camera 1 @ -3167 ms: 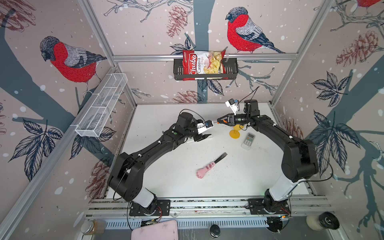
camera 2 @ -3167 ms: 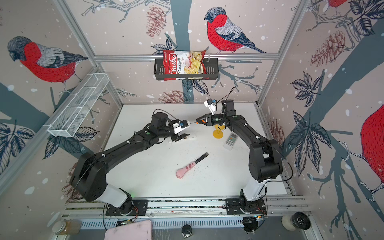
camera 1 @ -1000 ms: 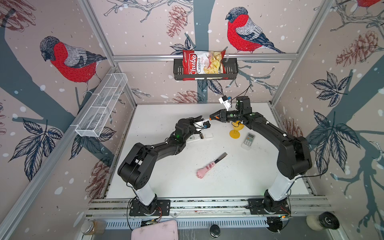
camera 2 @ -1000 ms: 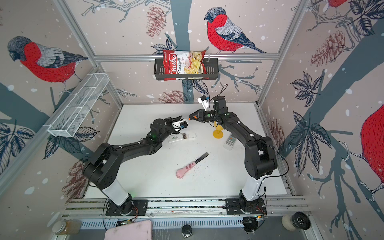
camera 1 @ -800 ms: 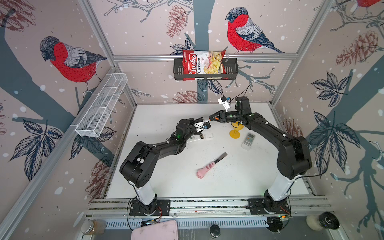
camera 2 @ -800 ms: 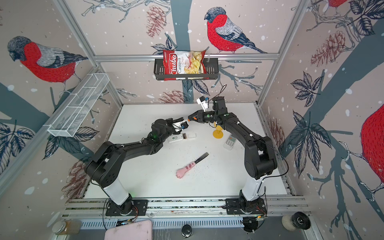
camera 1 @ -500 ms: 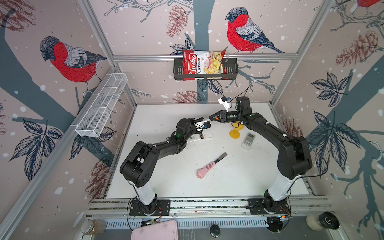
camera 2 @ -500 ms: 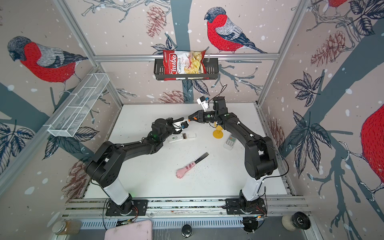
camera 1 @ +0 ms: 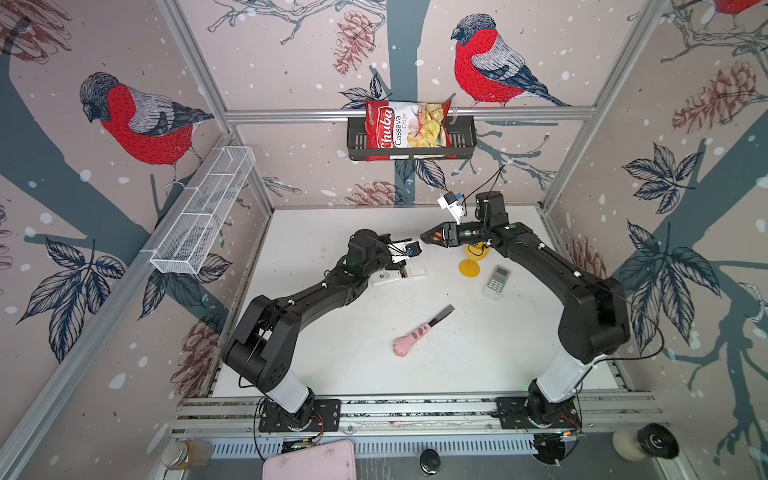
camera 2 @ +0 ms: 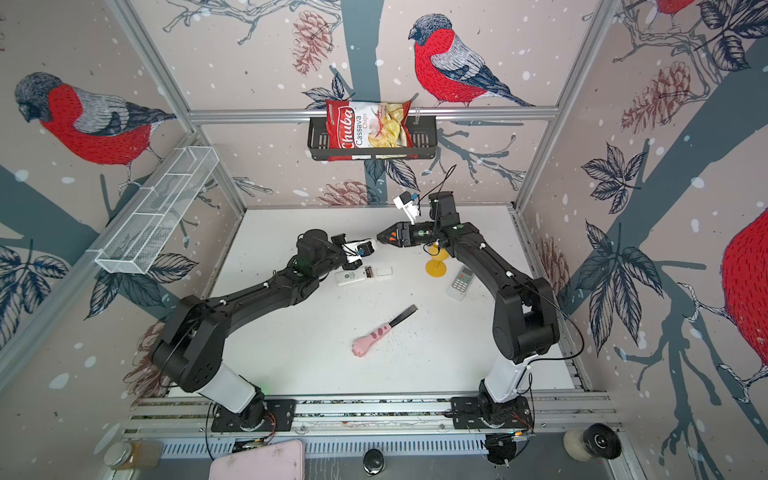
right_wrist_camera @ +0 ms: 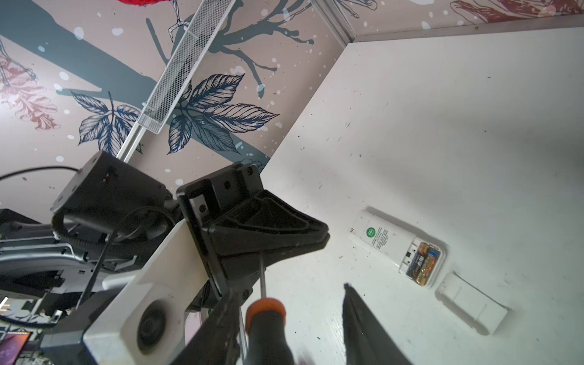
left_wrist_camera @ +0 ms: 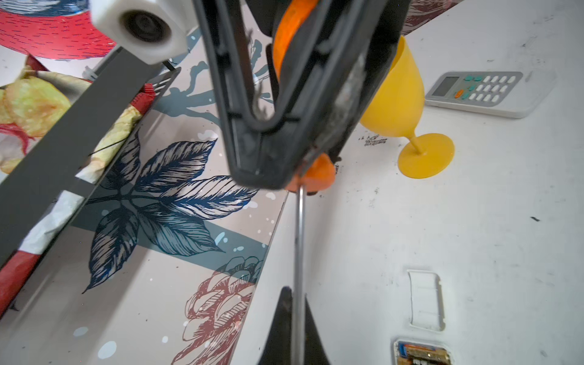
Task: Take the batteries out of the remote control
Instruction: 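Point the screwdriver tip toward the remote's batteries while the left gripper lifts away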
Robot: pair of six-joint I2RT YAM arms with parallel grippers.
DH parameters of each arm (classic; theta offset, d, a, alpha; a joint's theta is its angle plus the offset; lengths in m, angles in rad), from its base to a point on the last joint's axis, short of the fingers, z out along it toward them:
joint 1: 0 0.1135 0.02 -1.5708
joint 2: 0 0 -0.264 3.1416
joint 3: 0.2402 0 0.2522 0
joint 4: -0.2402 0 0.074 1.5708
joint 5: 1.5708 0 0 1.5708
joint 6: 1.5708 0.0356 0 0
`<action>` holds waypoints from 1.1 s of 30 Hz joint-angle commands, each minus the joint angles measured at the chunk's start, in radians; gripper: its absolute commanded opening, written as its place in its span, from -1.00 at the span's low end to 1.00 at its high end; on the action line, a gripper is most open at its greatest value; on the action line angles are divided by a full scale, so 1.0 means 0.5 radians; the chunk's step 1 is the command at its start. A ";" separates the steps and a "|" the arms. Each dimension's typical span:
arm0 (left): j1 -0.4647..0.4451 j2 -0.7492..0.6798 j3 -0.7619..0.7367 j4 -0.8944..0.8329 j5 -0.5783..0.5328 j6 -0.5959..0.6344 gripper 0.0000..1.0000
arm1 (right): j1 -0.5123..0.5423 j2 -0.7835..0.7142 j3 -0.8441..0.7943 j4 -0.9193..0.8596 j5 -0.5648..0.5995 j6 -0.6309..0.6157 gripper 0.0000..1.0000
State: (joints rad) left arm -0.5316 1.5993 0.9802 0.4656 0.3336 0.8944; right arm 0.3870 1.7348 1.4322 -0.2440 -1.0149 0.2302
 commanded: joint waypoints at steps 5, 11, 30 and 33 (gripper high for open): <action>0.017 -0.013 0.130 -0.402 0.240 0.049 -1.00 | 0.017 -0.021 0.099 -0.428 -0.072 -0.444 0.04; 0.023 -0.032 0.143 -0.473 0.251 0.065 -1.00 | 0.013 0.007 0.129 -0.508 -0.067 -0.507 -0.19; 0.028 -0.036 0.069 -0.261 0.169 -0.034 -0.45 | -0.007 0.062 0.112 -0.430 -0.060 -0.441 -0.96; 0.028 -0.092 -0.033 -0.115 0.112 -0.128 0.57 | -0.039 0.066 0.095 -0.390 -0.053 -0.411 -1.00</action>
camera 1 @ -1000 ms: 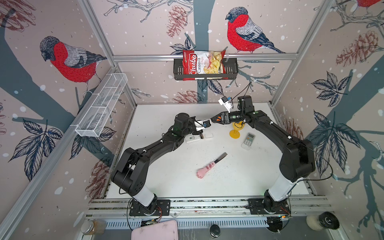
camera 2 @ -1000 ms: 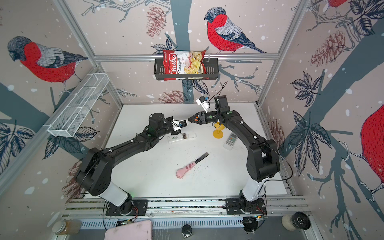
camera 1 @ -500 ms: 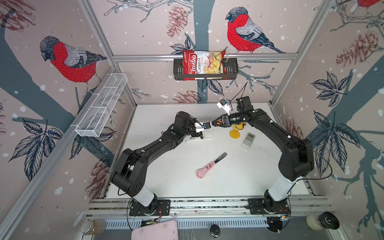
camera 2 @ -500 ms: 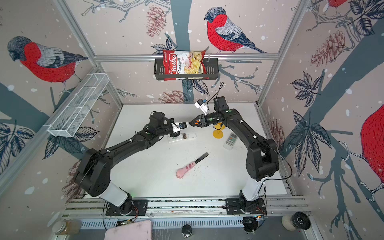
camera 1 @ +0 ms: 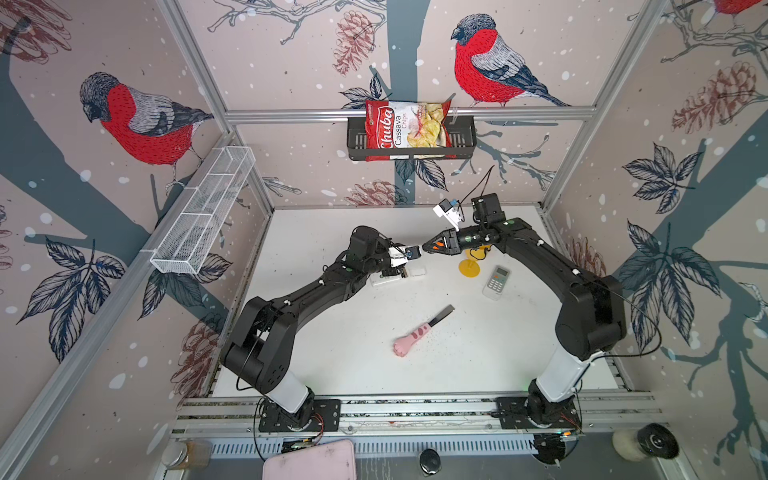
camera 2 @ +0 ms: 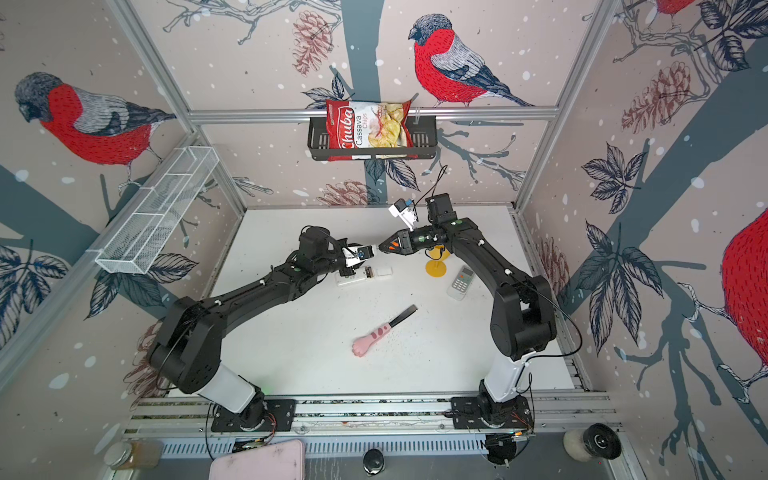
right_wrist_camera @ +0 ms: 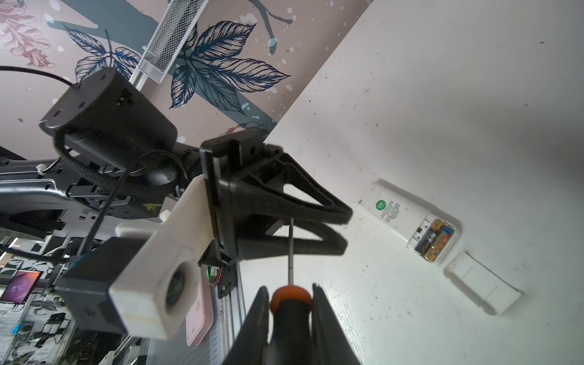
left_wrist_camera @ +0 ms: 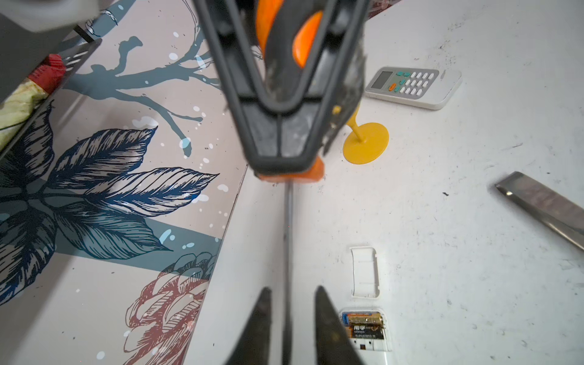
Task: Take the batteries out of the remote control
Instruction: 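Point the screwdriver tip toward the remote's batteries while the left gripper lifts away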
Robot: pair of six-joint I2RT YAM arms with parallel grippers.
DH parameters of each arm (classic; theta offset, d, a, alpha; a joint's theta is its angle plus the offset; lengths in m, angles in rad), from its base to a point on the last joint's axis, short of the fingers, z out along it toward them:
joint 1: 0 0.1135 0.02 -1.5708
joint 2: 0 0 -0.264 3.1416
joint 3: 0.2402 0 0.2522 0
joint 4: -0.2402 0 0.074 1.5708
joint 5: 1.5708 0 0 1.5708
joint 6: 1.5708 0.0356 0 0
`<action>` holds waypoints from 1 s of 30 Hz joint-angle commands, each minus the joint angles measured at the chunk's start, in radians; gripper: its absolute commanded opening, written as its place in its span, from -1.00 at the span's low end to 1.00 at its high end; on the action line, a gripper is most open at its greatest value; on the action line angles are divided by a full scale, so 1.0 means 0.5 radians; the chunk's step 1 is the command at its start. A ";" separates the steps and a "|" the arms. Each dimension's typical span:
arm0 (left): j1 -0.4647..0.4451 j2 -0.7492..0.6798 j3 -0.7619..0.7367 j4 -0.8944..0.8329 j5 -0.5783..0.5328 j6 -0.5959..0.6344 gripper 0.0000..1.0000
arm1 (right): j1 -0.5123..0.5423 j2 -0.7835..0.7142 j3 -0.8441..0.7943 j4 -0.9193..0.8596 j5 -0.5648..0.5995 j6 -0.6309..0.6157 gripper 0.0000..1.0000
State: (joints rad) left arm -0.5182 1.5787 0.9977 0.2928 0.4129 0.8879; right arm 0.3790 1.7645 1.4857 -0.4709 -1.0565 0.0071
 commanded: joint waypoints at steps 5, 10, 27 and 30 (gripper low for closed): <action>0.023 -0.237 -0.381 0.658 -0.190 -0.338 0.95 | -0.074 -0.020 -0.044 0.124 0.025 0.084 -1.00; 0.124 -0.356 -0.659 1.285 -0.611 -0.975 0.92 | -0.094 -0.052 -0.057 0.087 0.027 0.043 -1.00; 0.130 -0.711 -1.072 1.016 -1.571 -2.453 0.92 | -0.028 -0.118 -0.316 0.149 0.310 0.472 -1.00; 0.125 -0.798 -1.149 0.929 -1.513 -2.517 0.92 | -0.023 -0.114 -0.358 0.151 0.364 0.583 -1.00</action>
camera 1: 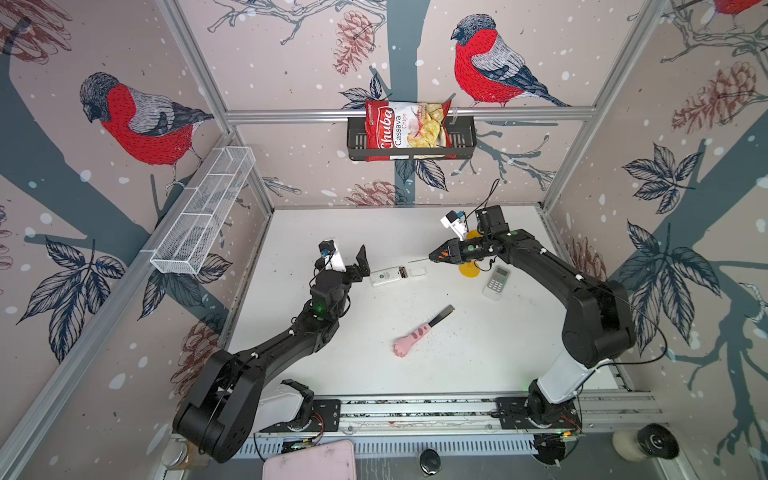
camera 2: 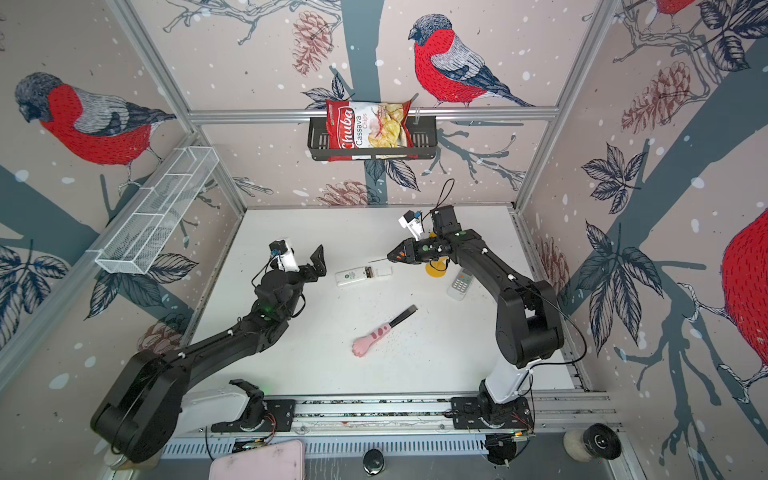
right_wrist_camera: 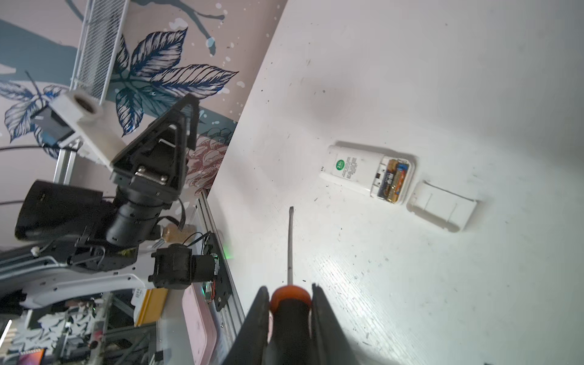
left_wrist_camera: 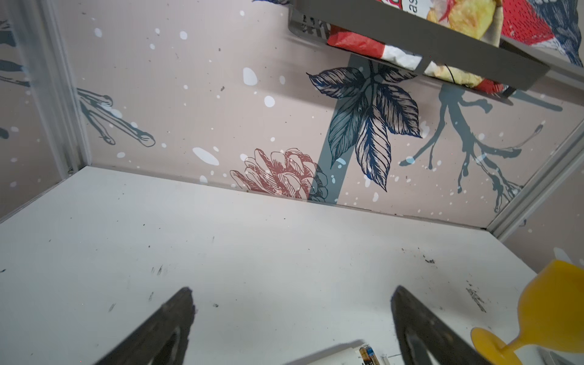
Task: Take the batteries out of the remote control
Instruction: 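Point the screwdriver tip toward the remote's batteries while the left gripper lifts away, then move the screwdriver over the battery compartment while the left gripper lowers beside the remote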
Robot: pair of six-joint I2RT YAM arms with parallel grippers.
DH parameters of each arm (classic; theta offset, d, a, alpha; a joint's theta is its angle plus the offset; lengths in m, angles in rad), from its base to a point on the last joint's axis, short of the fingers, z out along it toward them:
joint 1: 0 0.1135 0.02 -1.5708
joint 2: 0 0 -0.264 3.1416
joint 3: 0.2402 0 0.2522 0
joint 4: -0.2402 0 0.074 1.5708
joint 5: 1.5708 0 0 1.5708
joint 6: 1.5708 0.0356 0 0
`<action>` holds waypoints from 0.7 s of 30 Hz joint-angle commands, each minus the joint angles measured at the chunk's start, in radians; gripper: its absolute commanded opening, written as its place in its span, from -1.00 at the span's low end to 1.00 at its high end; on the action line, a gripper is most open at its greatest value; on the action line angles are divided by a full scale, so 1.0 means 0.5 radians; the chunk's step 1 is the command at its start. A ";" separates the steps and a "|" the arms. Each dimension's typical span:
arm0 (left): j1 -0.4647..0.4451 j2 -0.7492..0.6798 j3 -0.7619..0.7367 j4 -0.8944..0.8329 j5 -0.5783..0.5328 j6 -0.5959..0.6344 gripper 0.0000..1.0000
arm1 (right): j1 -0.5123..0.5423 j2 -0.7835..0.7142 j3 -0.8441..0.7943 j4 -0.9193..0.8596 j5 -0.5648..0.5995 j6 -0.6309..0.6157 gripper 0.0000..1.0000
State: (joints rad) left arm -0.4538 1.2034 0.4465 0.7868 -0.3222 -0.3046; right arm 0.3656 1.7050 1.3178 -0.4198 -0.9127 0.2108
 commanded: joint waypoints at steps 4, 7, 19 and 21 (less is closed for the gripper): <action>-0.006 -0.090 -0.127 -0.160 0.084 -0.194 0.92 | 0.036 0.013 -0.022 0.004 0.130 0.203 -1.00; -0.005 -0.092 -0.168 -0.221 0.149 -0.199 0.90 | 0.064 0.035 -0.001 -0.025 0.167 0.196 -1.00; -0.039 -0.176 -0.321 -0.245 0.186 -0.180 0.85 | 0.013 0.066 0.030 -0.054 0.120 0.361 -1.00; -0.053 -0.170 -0.309 -0.243 0.201 -0.182 0.84 | 0.017 0.032 0.029 -0.082 0.110 0.269 -1.00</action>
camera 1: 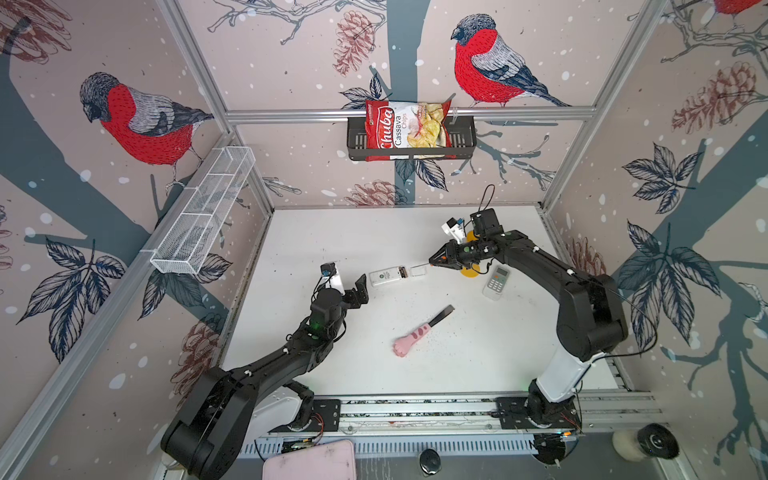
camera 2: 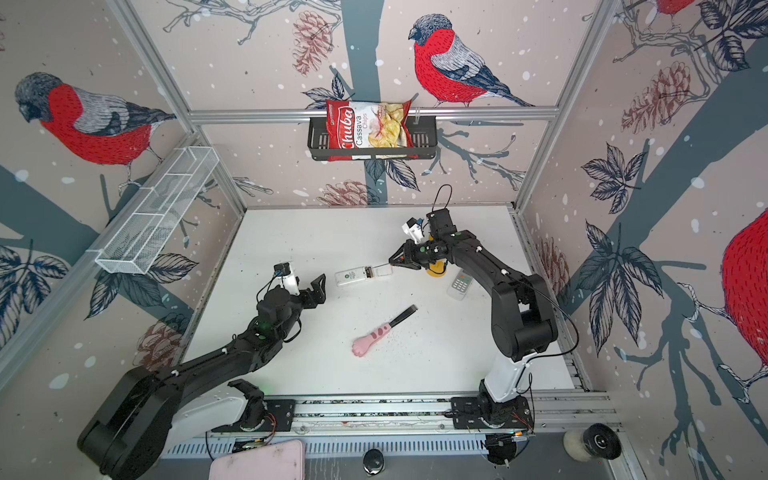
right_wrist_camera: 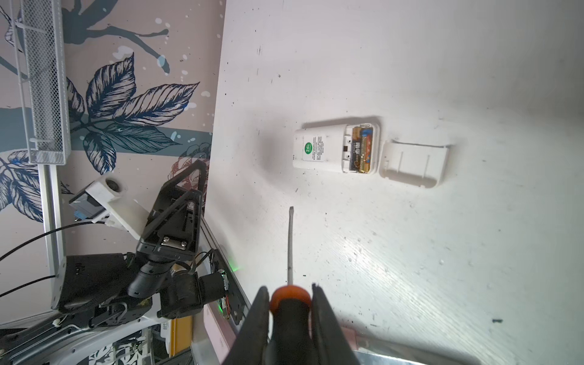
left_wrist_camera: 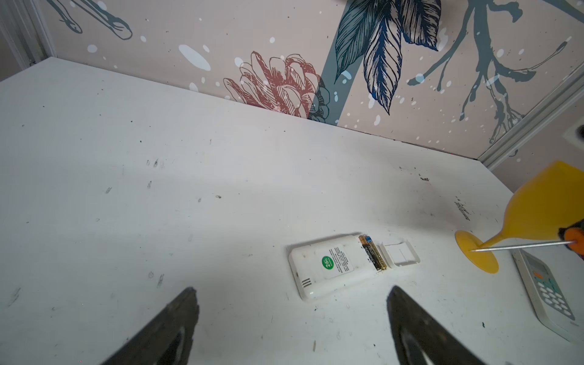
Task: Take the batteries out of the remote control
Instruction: 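Move the screwdriver over the battery compartment while the left gripper lowers beside the remote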
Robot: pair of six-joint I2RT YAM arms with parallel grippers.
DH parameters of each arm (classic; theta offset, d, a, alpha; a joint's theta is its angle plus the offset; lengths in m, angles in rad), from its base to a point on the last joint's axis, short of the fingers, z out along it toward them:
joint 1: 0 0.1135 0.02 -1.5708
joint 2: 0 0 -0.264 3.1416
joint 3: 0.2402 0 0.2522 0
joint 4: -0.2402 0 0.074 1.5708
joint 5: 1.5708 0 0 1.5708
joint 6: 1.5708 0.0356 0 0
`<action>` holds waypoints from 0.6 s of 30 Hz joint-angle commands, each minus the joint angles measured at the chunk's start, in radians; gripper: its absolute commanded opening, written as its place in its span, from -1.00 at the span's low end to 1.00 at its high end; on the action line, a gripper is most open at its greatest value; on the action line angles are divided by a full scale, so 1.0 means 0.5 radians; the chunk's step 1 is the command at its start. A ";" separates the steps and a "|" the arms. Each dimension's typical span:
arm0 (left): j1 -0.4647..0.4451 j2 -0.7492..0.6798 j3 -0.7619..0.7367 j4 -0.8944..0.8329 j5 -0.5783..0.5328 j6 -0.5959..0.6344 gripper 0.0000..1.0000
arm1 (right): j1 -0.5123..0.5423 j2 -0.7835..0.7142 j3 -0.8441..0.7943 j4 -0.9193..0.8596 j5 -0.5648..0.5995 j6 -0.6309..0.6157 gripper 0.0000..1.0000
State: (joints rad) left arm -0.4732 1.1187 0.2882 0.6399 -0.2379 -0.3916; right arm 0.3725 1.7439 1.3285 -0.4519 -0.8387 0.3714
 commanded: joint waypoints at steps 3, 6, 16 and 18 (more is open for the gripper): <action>-0.042 0.005 0.033 0.037 0.029 0.015 0.84 | 0.042 -0.142 -0.072 0.031 0.040 -0.199 -1.00; -0.047 -0.001 0.047 0.011 0.016 0.041 0.85 | 0.117 -0.365 -0.310 0.317 0.170 -0.275 -1.00; -0.048 -0.098 -0.005 -0.012 0.034 0.056 0.87 | 0.253 -0.699 -0.668 0.785 0.473 -0.508 -1.00; -0.048 -0.108 -0.009 0.005 0.051 0.054 0.87 | 0.284 -0.730 -0.717 0.828 0.508 -0.586 -1.00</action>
State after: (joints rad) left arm -0.4965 1.0729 0.2871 0.6334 -0.2317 -0.3824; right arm 0.5007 1.3975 0.9909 -0.1307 -0.6273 0.1539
